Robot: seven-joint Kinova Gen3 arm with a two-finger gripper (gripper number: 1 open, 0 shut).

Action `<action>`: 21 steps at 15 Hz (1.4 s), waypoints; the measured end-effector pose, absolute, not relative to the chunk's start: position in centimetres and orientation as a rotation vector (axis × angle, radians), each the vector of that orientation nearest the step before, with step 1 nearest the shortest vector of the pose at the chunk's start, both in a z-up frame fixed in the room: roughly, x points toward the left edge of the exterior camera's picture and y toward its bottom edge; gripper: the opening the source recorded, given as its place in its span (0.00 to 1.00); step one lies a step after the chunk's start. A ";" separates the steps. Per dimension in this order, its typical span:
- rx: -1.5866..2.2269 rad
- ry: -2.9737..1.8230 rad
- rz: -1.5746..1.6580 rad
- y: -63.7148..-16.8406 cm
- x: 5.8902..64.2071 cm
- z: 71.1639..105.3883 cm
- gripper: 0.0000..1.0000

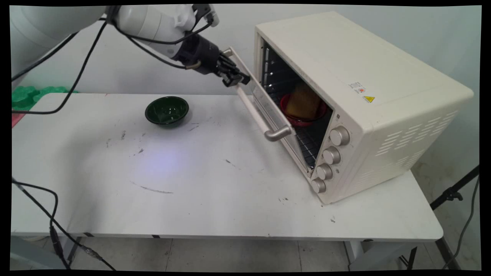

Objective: Open the oven

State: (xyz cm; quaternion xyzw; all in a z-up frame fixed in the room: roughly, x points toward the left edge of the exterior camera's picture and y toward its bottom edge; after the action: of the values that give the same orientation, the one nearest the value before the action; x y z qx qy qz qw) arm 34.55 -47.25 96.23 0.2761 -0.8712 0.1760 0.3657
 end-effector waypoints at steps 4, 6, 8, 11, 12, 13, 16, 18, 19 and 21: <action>0.739 -2.235 0.421 -46.3 36.2 94.6 0.00; 0.746 -2.229 0.412 -46.0 36.7 94.0 0.00; 0.754 -2.219 0.403 -45.7 37.4 93.0 0.00; 0.763 -2.205 0.391 -45.2 38.3 91.4 0.00; 0.767 -2.201 0.387 -45.0 38.7 90.8 0.00; 0.770 -2.198 0.383 -44.8 39.1 90.3 0.00; 0.777 -2.191 0.370 -44.3 39.9 88.8 0.00; 0.782 -2.187 0.361 -43.8 40.5 87.8 0.00; 0.782 -2.186 0.357 -43.6 40.7 87.3 0.00; 0.782 -2.186 0.347 -43.2 41.2 86.3 0.00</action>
State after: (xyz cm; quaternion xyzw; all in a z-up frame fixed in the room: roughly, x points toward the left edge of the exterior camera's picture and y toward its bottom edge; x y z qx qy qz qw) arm 41.23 -43.23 86.32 0.3073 -0.8587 0.1361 0.3869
